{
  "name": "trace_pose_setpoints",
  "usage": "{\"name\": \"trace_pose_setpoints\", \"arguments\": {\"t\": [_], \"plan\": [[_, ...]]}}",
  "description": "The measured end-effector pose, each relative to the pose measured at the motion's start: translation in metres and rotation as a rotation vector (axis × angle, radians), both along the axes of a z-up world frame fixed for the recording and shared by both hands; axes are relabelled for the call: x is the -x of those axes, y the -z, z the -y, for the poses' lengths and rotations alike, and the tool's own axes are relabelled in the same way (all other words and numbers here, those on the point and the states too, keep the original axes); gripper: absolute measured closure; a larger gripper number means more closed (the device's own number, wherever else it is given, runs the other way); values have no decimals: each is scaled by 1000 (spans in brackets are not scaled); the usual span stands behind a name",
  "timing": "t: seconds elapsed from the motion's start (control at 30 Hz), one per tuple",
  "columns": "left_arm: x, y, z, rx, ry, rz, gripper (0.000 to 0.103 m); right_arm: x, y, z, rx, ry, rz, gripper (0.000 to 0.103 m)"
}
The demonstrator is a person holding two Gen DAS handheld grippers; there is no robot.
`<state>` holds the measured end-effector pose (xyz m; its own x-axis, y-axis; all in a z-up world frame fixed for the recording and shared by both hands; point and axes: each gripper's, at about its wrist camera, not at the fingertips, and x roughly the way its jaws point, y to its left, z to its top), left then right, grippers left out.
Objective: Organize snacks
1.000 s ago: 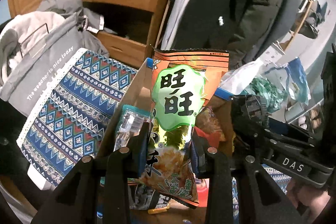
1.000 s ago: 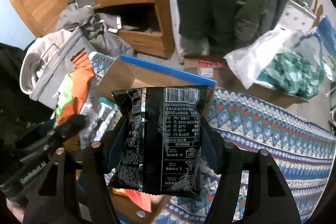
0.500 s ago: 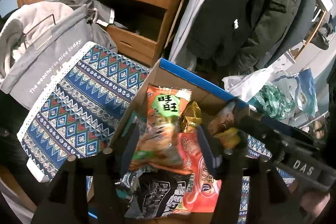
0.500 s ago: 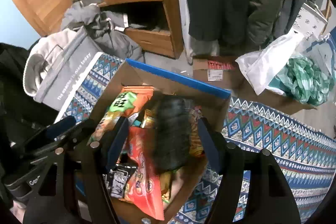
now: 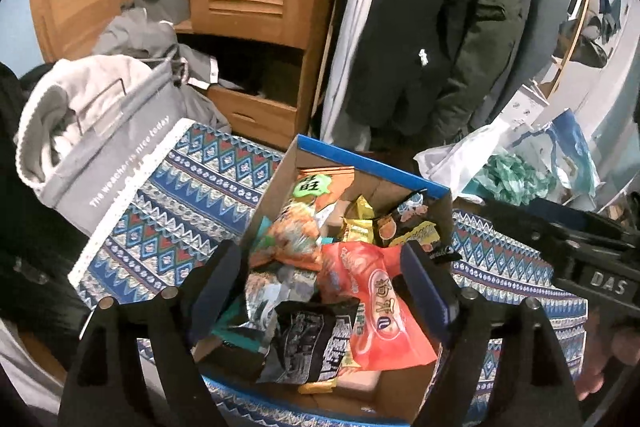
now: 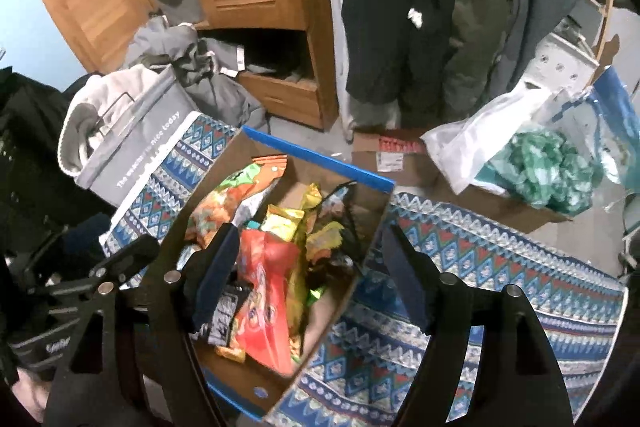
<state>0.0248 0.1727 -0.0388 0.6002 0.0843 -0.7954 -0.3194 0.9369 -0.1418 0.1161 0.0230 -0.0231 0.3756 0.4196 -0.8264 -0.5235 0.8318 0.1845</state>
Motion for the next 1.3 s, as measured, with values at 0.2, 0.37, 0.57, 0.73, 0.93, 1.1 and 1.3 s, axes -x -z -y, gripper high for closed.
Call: {"name": "trace_pose_setpoints", "arguments": {"t": [0.2,0.37,0.57,0.73,0.93,1.1,1.3], "plan": [[14,-20,15,-16,47,28,18,20,-14,20,5,-3,36,28],[26,-28,25,-11,80,46,17,34,-22,41,-20,8,53,28],[34,-36,35,-11,97,51,16,47,-24,62,-35,28,59,28],[41,-38,44,-23,114,54,15,59,-23,77,-34,45,74,27],[44,-40,57,-45,151,39,15,66,-21,98,-51,72,85,27],[49,-47,62,-30,161,62,14,68,-20,112,-65,97,89,27],[47,-51,69,-26,168,74,7,69,-16,119,-68,113,88,27]]}}
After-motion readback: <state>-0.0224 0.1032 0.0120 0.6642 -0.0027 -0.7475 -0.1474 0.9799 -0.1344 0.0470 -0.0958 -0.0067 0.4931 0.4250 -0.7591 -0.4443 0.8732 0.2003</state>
